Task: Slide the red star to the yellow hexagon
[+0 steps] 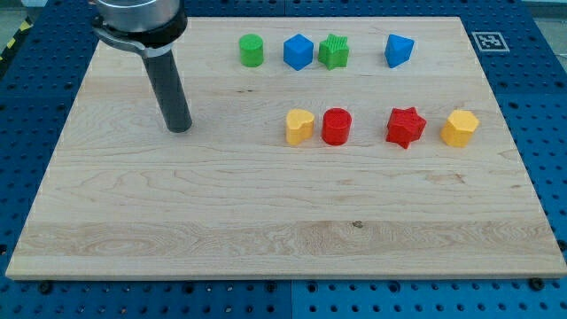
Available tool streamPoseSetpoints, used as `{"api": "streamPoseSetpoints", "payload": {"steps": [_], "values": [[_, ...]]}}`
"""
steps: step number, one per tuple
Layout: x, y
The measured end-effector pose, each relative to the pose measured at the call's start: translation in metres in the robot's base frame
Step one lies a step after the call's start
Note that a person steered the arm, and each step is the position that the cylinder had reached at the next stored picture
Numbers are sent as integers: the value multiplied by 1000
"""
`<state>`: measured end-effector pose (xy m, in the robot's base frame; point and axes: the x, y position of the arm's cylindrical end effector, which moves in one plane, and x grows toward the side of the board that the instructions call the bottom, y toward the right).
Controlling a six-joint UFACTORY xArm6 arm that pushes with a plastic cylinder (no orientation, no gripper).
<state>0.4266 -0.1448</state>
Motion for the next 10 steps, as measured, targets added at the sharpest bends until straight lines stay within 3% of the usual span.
{"api": "streamPoseSetpoints", "payload": {"steps": [3, 6, 8, 10], "values": [[0, 7], [-24, 92], [-24, 104], [-24, 171]]}}
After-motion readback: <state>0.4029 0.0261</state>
